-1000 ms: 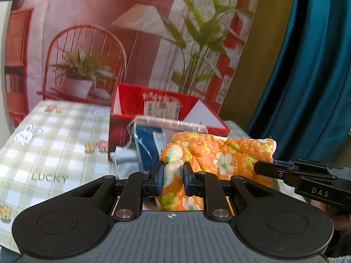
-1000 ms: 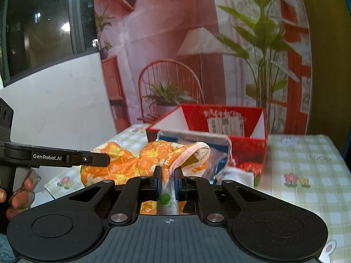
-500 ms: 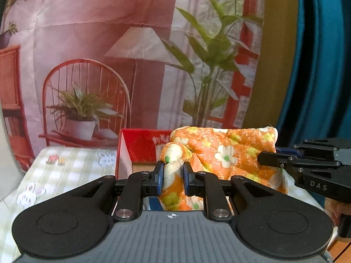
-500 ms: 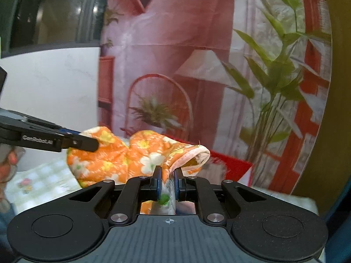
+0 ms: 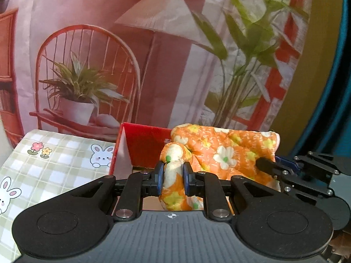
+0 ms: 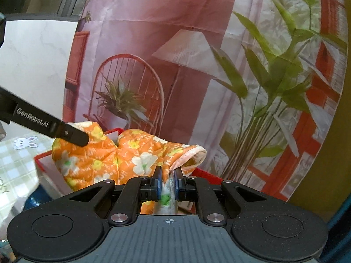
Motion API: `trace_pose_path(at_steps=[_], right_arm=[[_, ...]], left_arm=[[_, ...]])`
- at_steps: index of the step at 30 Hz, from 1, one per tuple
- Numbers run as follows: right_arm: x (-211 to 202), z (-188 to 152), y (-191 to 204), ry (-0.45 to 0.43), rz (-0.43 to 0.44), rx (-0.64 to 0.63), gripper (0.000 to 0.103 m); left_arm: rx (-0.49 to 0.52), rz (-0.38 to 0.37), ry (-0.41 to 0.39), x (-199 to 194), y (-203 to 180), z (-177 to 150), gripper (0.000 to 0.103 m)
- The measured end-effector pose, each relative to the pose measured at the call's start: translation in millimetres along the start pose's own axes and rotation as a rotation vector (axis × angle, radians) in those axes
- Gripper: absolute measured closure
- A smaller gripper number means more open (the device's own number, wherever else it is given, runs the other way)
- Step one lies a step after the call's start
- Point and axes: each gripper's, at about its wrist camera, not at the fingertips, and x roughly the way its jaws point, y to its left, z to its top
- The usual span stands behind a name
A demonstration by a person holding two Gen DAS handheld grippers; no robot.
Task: Organize soft objects
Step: 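Lift the orange floral cloth with both grippers and carry it into the red box, then open both grippers to drop the orange cloth inside the box, then close the left gripper on the clear bread bag while the right gripper grips it too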
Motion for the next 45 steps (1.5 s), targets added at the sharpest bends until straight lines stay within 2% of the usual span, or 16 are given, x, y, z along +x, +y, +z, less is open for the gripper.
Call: trace_pose_path(at_steps=[5, 9, 10, 12, 14, 15, 17, 21, 24, 27, 32, 37, 39, 43, 45], right_arm=[[19, -11, -5, 0.065, 0.002, 0.051, 0.093], [27, -26, -8, 0.126, 0.006, 0.086, 0.093], [27, -29, -8, 0.134, 0.007, 0.097, 0.092], [26, -33, -11, 0.148, -0.005, 0.124, 0.089], [24, -35, -14, 0.156, -0.023, 0.161, 0.080], [22, -37, -16, 0.157, -0.042, 0.187, 0.079], [19, -41, -22, 0.167, -0.056, 0.236, 0.074], [7, -46, -30, 0.157, -0.077, 0.313, 0.072], [-13, -47, -30, 0.109, -0.046, 0.367, 0.072], [-38, -47, -23, 0.055, -0.016, 0.404, 0.072], [-77, -59, -5, -0.008, 0.017, 0.455, 0.071], [-100, -76, 16, -0.009, 0.033, 0.425, 0.066], [-108, -82, 26, -0.015, 0.038, 0.391, 0.064], [-123, -94, 48, -0.032, 0.047, 0.296, 0.050], [-125, -99, 55, -0.025, 0.064, 0.286, 0.049]], left_arm=[[0.044, 0.007, 0.095, 21, -5, -7, 0.084], [0.040, -0.020, 0.148, 25, 0, -17, 0.083], [0.039, -0.021, 0.148, 24, 1, -18, 0.078], [0.035, -0.024, 0.154, 23, 3, -19, 0.063], [0.034, -0.028, 0.164, 19, 5, -18, 0.042], [0.035, -0.027, 0.167, 16, 7, -18, 0.041], [0.032, -0.032, 0.169, 10, 9, -19, 0.041], [0.007, -0.064, 0.175, -4, 12, -22, 0.042], [0.005, -0.083, 0.169, -18, 9, -29, 0.043], [0.009, -0.097, 0.161, -32, 4, -38, 0.051], [0.009, -0.083, 0.155, -53, -5, -58, 0.057], [-0.080, -0.111, 0.157, -64, -3, -80, 0.061], [-0.077, -0.098, 0.168, -65, -5, -88, 0.062], [-0.082, -0.103, 0.175, -67, -7, -97, 0.063], [-0.076, -0.108, 0.174, -68, -8, -99, 0.063]])
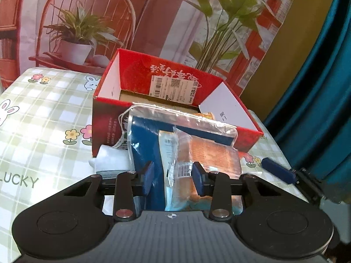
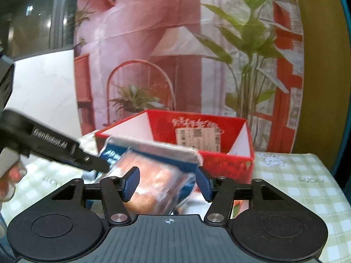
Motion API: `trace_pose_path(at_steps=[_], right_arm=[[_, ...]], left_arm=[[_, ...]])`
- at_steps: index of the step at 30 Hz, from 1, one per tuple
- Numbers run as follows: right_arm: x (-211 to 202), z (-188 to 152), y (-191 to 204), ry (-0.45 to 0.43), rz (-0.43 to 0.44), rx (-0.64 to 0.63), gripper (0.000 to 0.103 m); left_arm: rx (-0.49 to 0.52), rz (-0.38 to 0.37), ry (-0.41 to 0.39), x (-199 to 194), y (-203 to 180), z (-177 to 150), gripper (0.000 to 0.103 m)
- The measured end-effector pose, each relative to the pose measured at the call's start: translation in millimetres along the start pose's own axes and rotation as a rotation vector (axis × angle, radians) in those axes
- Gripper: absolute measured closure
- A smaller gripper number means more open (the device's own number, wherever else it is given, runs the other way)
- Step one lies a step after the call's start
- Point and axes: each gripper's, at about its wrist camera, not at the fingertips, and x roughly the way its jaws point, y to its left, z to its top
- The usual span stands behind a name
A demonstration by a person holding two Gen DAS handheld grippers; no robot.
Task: Organize soft objects
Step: 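Close the left gripper on the clear bread bag while the right gripper grips it too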
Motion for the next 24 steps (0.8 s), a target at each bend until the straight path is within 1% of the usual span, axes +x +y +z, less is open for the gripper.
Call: trace_pose_path(at_steps=[3, 7, 11, 15, 18, 24], right_arm=[[2, -6, 3, 0.027, 0.019, 0.009, 0.046], [3, -10, 6, 0.034, 0.040, 0.018, 0.039], [5, -13, 7, 0.049, 0.062, 0.025, 0.037], [10, -17, 11, 0.074, 0.088, 0.013, 0.036], [15, -21, 14, 0.096, 0.086, 0.010, 0.034], [15, -23, 12, 0.098, 0.092, 0.022, 0.033]], left_arm=[[0.015, -0.007, -0.002, -1, -3, -1, 0.063], [0.027, -0.017, 0.004, 2, -4, -3, 0.063], [0.030, -0.051, 0.013, 6, -5, -8, 0.063], [0.040, -0.061, 0.021, 10, -6, -11, 0.063], [0.038, -0.067, 0.019, 11, -5, -12, 0.063], [0.020, -0.076, 0.016, 11, -4, -20, 0.063]])
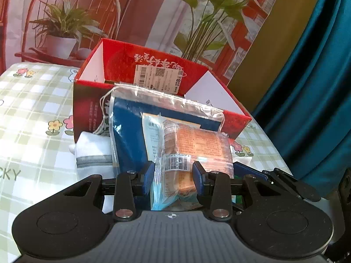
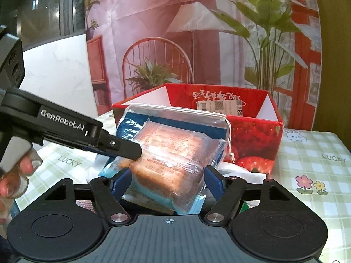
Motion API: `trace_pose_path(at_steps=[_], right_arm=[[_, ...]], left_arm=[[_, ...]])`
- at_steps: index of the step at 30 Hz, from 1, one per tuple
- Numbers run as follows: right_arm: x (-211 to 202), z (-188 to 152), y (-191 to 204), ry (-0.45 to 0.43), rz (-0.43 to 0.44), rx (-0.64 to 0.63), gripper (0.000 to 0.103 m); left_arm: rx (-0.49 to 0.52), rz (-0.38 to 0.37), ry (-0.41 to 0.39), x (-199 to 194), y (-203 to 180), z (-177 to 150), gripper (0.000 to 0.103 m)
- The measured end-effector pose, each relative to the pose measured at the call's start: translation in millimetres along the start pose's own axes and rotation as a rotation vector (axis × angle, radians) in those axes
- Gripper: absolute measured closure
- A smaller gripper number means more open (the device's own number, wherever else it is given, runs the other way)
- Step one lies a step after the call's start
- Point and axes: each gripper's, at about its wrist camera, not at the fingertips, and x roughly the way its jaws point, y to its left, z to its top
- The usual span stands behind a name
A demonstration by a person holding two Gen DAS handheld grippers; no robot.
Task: Organize soft objects
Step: 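Close the left gripper on the clear bread bag while the right gripper grips it too, then lift the clear bread bag with both grippers and carry it over the red box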
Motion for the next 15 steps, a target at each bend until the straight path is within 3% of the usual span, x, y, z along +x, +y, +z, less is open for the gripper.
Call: trace_pose_path(at_steps=[9, 13, 15], right_arm=[[-1.2, -0.4, -9.4, 0.012, -0.012, 0.034, 0.035], [0.0, -0.9, -6.5, 0.016, 0.002, 0.019, 0.048], [0.3, -0.7, -4.1, 0.015, 0.000, 0.007, 0.048]], left_arm=[[-0.034, -0.004, -0.017, 0.6, 3.5, -4.8, 0.062], [-0.037, 0.000, -0.021, 0.1, 4.4, -7.2, 0.062], [-0.048, -0.002, -0.026, 0.0, 5.1, -8.5, 0.062]])
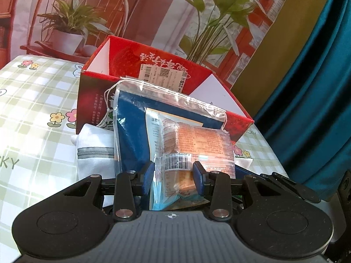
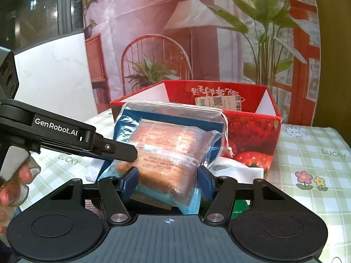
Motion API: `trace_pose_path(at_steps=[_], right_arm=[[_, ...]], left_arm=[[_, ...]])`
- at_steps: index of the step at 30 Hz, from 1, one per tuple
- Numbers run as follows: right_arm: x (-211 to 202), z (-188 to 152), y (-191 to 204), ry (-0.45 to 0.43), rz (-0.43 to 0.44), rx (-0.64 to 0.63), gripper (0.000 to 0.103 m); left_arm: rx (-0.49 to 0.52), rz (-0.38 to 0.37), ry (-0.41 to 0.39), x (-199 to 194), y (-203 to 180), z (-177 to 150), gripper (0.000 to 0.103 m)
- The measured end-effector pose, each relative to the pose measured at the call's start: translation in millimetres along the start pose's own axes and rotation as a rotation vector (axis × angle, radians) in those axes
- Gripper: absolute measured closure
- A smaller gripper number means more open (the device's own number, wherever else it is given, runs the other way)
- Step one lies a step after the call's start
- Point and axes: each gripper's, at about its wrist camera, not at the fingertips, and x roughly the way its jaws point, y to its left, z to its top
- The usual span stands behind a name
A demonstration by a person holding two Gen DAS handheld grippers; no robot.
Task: Organize soft objects
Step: 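Lift the clear bread bag with both grippers and carry it over the red box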
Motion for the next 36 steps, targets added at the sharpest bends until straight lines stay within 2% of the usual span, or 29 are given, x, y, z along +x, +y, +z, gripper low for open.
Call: trace_pose_path(at_steps=[12, 19, 29, 36], right_arm=[[-2, 0, 1, -0.004, 0.023, 0.003, 0.057], [-8, 4, 7, -0.016, 0.026, -0.028, 0.061], [-5, 5, 6, 0.013, 0.015, -0.038, 0.061], [-3, 5, 3, 0.032, 0.016, -0.022, 0.061]], left_arm=[[0.045, -0.003, -0.003, -4, -7, -2, 0.063], [0.069, -0.023, -0.018, -10, -12, 0, 0.069], [0.012, -0.023, 0.001, -3, -1, -2, 0.069], [0.017, -0.026, 0.007, 1, -1, -4, 0.069]])
